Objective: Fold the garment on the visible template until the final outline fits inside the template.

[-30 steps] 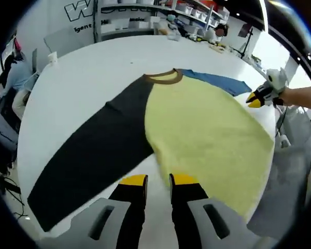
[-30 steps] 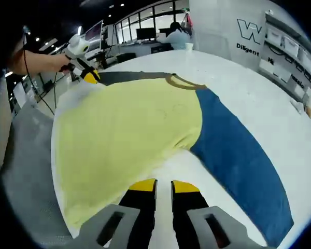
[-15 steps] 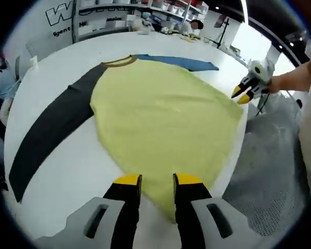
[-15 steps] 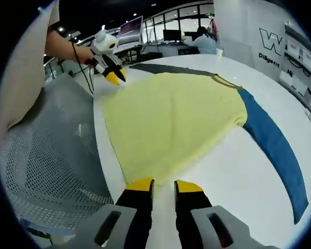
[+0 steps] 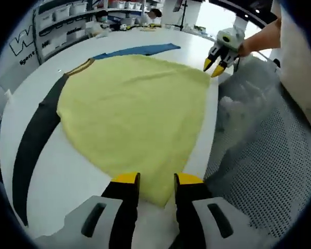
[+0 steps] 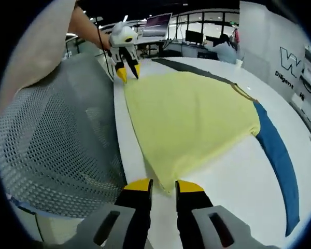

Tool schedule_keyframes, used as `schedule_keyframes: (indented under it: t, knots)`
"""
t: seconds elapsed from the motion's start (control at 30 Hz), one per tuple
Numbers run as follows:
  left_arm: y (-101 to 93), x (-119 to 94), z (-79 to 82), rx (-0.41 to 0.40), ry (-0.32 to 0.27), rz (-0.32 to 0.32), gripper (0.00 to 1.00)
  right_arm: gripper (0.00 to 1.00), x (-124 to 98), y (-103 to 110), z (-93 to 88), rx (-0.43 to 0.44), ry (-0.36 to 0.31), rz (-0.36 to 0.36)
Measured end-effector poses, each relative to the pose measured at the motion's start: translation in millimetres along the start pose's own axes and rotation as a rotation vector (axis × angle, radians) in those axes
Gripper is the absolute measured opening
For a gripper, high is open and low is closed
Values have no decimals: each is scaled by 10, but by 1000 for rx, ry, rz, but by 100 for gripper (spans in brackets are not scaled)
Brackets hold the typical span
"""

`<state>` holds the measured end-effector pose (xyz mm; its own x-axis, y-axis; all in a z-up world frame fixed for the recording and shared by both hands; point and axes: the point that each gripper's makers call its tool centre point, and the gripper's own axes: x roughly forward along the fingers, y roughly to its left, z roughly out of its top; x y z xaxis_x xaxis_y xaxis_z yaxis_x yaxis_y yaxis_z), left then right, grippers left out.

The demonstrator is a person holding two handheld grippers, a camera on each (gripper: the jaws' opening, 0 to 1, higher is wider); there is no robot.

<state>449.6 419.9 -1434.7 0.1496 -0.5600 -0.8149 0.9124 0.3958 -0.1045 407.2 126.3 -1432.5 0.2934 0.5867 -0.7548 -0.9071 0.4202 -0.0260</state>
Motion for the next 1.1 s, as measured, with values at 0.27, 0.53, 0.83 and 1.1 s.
schedule_keyframes:
  t: [0.27,0.53,0.83,1.1]
  knots:
    - [-7,2,-16,44,13,5,25,4,47,-49,30,-45,1,-35]
    - [-51,41,-122,82,54,-8,25,0,34,-56,47,-36,3,-57]
    - [-39,29,-138,101,71,-7,9,0,-119,32,271,113,-66,-72]
    - [-25,-23,-115,58,75,-6,3,0,-69,34,558,306,-199,-12]
